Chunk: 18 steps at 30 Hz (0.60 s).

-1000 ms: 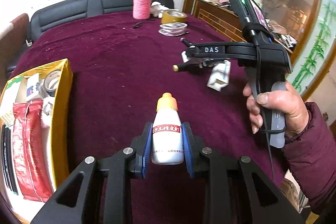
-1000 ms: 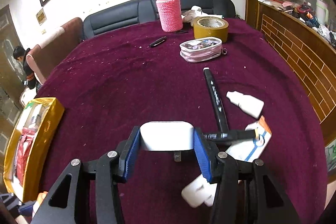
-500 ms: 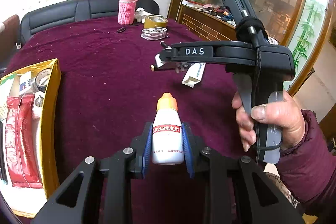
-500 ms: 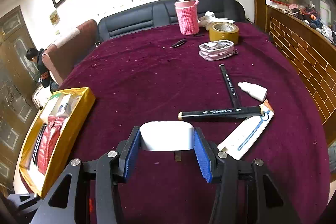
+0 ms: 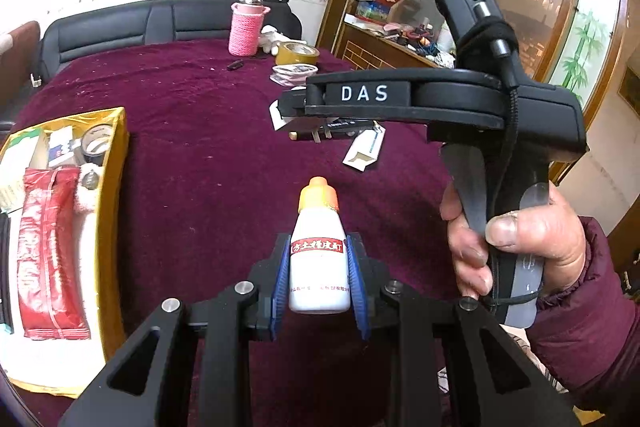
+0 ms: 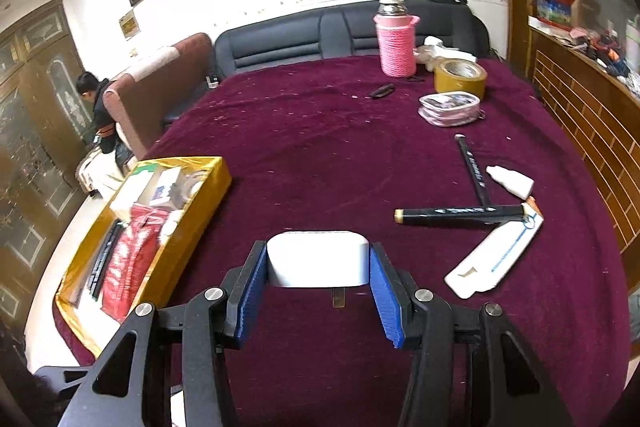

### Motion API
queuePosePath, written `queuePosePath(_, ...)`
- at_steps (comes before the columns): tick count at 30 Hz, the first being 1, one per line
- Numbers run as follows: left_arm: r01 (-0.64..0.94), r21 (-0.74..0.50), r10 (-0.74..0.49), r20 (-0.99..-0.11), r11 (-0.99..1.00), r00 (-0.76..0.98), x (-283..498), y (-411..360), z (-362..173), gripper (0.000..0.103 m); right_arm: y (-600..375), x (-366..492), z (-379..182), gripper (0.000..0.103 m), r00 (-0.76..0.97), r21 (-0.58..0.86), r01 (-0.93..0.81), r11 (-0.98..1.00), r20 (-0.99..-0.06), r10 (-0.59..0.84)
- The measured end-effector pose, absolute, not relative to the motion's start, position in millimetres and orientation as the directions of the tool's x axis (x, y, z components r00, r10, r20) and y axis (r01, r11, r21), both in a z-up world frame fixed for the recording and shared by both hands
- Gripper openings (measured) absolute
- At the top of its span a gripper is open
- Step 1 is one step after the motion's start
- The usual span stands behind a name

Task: Organize objects
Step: 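Carry the bottle and charger into the tray and open both grippers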

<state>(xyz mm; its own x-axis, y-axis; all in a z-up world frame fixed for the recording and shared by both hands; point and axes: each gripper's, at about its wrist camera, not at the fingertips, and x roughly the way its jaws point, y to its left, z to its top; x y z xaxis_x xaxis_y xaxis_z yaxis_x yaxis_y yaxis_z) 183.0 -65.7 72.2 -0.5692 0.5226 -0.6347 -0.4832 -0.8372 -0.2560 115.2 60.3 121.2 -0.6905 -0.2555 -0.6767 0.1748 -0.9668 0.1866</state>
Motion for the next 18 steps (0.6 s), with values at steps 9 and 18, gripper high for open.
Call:
queuePosePath(9,-0.288,-0.258,0.387,-0.605,-0.922,-0.696,183.0,-163.1,83.7,0.026,3.6,110.2,132.5,0.054,-0.652,0.23,0.294,-0.928,-0.661,-0.371)
queuePosePath(18,-0.026,-0.177,0.134,-0.633,-0.984,-0.763,164.8,-260.5,80.0,0.026,-74.4,102.3,124.8,0.055,-0.573,0.233,0.424,-0.875,-0.679,-0.458)
